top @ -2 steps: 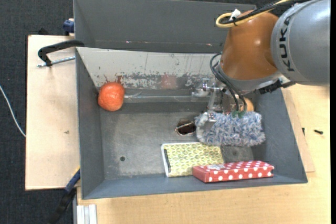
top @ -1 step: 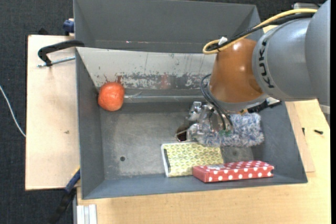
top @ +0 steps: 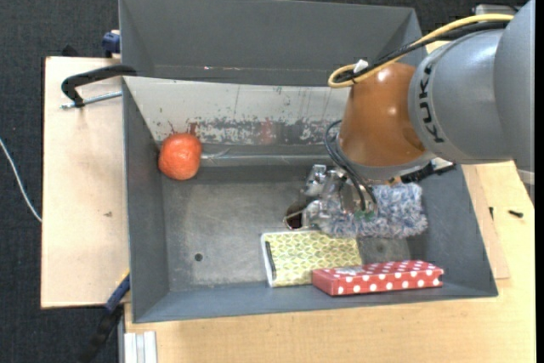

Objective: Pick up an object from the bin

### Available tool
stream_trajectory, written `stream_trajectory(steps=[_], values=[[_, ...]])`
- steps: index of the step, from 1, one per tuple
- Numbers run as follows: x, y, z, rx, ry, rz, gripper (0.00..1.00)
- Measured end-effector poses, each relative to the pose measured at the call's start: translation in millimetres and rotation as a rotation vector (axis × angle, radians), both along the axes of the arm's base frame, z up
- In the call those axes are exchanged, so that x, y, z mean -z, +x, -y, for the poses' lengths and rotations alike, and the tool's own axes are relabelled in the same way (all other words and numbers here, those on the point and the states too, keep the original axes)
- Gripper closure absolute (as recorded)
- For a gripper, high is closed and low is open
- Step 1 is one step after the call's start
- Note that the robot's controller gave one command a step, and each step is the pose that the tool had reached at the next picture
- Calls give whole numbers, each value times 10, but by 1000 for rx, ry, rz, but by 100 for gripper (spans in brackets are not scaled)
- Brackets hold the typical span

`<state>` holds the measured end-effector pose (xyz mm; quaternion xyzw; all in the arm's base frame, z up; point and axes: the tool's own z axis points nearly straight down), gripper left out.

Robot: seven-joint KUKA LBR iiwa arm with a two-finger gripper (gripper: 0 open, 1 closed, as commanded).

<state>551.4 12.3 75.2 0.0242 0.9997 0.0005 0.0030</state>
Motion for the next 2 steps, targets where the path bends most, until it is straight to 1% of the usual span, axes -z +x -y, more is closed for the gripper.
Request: stream_trajectory(steps=[1, 2], values=[[-1435, 31, 651, -17, -3, 8, 100], [-1388, 14, 630, -20, -1, -1, 100]])
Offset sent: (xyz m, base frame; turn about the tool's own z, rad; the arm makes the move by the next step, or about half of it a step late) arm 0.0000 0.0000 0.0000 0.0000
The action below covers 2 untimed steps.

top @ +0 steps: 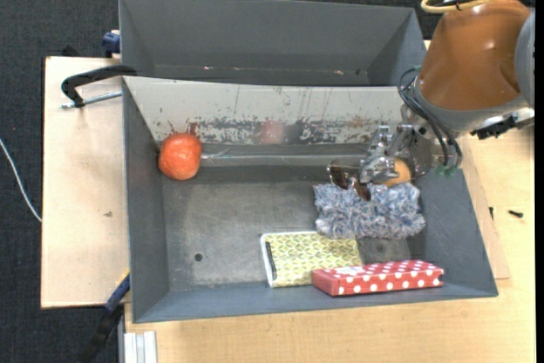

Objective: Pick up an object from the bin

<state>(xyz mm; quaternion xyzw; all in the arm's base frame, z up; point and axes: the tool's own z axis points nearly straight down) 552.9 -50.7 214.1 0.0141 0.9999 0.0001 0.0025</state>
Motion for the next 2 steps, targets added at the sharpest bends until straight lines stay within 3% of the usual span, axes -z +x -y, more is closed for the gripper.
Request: stream_trajectory(steps=[1, 2], values=[[491, 480, -396, -257, 1, 0, 0], [475, 482, -383, -255, 0, 2, 0]])
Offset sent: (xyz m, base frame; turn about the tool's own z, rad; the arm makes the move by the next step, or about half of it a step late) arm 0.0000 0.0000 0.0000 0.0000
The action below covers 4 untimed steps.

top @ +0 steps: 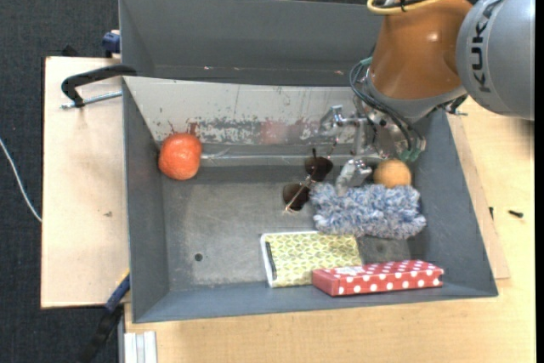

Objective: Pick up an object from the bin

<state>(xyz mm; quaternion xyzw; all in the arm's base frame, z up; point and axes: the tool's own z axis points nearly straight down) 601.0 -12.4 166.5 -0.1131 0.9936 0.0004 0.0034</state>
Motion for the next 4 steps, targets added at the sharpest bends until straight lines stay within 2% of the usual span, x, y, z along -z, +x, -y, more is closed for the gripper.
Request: stream_trajectory(steps=[1, 2, 4], values=[[353, -38, 30, 47, 0, 5, 0], [881, 30, 227, 169, 1, -2, 100], [880, 24, 216, 157, -1, 0, 100]])
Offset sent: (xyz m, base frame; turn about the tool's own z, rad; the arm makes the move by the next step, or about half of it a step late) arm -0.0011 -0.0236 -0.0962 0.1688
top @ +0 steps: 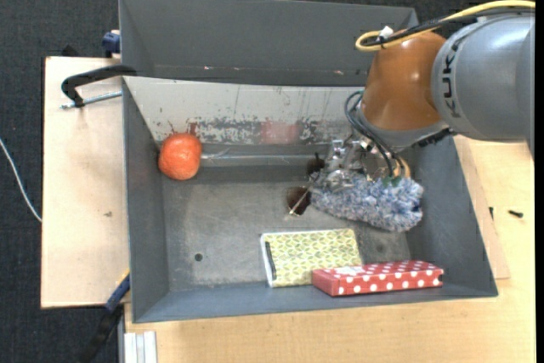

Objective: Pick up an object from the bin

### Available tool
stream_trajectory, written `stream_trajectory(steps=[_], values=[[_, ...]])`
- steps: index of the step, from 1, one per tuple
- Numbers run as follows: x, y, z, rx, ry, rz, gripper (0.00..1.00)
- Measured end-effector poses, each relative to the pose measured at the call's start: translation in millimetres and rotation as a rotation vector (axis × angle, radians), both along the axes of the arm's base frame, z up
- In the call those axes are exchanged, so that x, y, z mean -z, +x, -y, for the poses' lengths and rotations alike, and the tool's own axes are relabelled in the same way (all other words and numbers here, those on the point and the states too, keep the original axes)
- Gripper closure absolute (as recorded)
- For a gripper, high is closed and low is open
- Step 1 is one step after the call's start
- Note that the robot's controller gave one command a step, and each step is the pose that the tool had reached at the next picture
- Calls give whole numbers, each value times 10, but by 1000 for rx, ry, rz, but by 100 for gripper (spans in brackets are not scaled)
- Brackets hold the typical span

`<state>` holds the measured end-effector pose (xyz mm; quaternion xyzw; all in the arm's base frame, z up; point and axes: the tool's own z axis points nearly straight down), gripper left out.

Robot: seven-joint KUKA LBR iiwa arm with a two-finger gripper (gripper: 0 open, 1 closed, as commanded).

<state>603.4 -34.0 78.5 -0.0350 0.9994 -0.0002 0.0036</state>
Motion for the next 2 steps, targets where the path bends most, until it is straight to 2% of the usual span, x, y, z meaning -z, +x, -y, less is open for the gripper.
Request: stream_trajectory(steps=[1, 2], values=[[-340, -116, 33, -79, 2, -7, 100], [-1913, -211, 201, -187, -1, 0, 100]])
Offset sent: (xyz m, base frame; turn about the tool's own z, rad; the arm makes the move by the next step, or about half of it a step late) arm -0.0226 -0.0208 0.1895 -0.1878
